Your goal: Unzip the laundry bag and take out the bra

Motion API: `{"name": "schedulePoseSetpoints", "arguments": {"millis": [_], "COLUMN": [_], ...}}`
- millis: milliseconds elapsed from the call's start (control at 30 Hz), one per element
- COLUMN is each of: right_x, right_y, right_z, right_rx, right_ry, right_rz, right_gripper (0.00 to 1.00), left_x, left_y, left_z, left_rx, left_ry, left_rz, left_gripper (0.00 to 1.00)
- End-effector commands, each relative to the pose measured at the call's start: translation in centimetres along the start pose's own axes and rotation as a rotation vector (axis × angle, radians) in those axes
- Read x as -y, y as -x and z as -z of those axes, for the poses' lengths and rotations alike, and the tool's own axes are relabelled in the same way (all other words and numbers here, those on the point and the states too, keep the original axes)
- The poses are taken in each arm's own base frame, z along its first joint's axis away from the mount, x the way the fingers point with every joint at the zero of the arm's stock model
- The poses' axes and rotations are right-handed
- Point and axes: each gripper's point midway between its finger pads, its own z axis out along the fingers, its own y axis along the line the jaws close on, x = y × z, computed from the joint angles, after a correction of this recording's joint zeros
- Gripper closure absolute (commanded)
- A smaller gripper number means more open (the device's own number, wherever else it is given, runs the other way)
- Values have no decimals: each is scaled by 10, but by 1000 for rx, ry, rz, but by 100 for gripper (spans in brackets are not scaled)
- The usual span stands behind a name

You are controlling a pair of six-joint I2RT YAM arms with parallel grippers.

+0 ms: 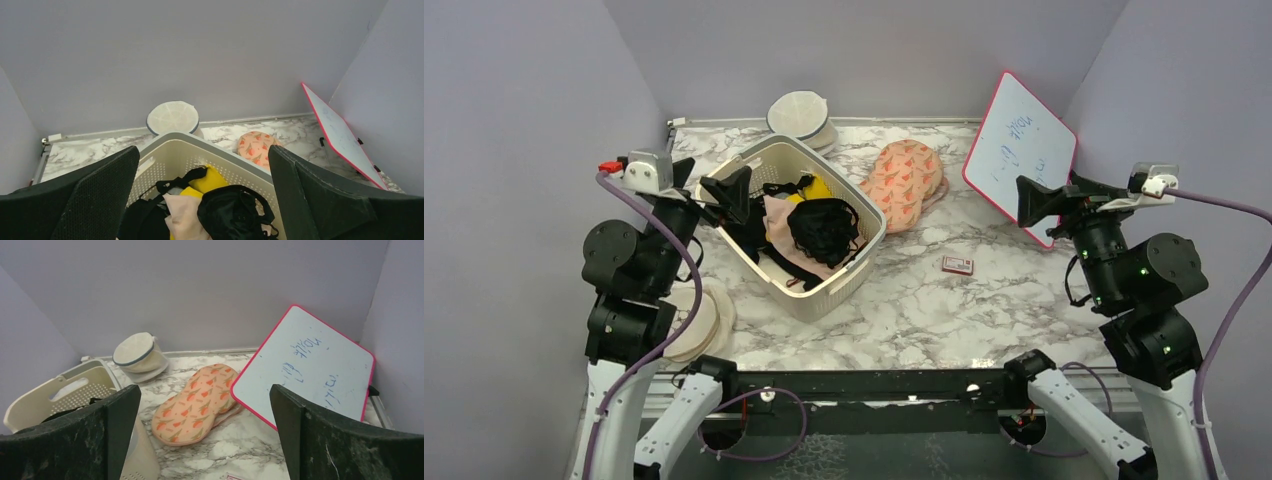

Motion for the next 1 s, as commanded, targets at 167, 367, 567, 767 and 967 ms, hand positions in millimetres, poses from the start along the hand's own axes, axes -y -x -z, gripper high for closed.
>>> {"name": "schedulePoseSetpoints", "arguments": {"millis": [167,367,567,767,967], "right_x": [8,-4,-26,-52,-71], "right_y": [-24,-58,-108,-178,-244], "right_z": [5,-2,-13,-28,-44], "right_rx": [-118,-206,-339,-551,-739], "right_ry": [-16,74,220,400,441], "right_rz": [-36,-55,-80,-150,-191], "right_gripper": [0,0,0,0,0], "left_x": [13,33,61,95,131], "left_y": [-16,-34,-47,-62,-66], "left_z": [-22,-51,-79,-105,-121], "left_rx": [-162,-269,-312,-336,-310], "left_ry": [-54,-166,-291,-393,-512], "left_rz": [95,167,204,200,185], "left_gripper": [1,1,1,1,1]}}
